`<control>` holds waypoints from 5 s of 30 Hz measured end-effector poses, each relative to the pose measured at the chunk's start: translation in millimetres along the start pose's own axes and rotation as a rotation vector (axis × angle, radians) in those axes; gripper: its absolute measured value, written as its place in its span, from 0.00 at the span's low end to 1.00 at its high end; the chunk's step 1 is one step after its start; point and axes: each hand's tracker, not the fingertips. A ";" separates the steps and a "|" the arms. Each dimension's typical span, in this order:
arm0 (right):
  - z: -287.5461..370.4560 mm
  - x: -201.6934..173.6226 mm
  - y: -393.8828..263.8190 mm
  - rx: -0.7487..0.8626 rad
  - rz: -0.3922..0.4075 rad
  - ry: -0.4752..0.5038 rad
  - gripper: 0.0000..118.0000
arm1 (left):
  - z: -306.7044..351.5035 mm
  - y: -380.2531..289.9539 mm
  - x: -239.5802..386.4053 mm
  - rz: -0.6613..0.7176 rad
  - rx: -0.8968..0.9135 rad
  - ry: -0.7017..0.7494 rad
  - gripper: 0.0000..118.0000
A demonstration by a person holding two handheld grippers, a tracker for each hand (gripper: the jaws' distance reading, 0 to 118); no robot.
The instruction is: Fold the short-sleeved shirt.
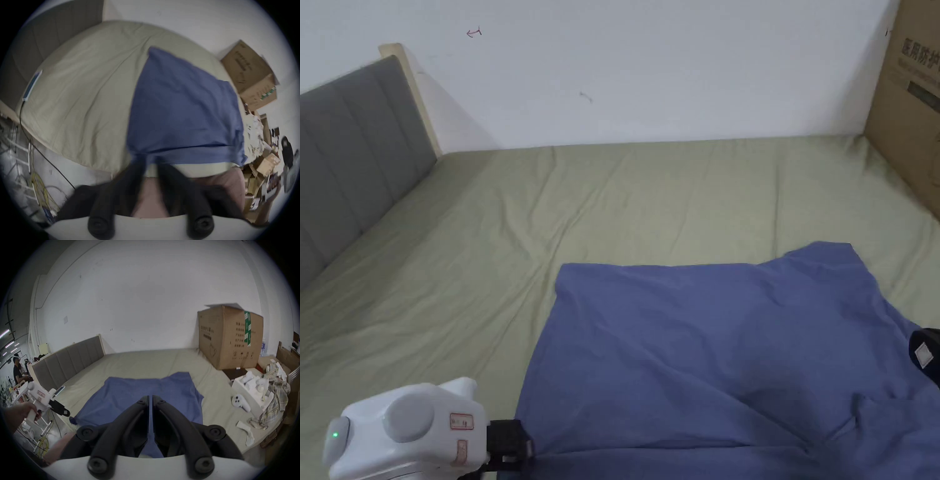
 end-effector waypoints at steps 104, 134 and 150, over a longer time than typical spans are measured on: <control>-106.1 67.0 -4.5 -0.244 -0.286 -0.066 0.02 | -98.5 137.7 36.0 -0.163 0.087 0.172 0.96; -264.6 206.9 -49.3 -0.721 -0.261 -0.280 1.00 | -56.5 99.2 70.1 -0.213 0.220 0.099 0.01; -199.2 181.0 -6.8 -0.647 -0.224 -0.195 0.05 | -23.2 97.5 73.2 -0.218 0.247 0.103 0.01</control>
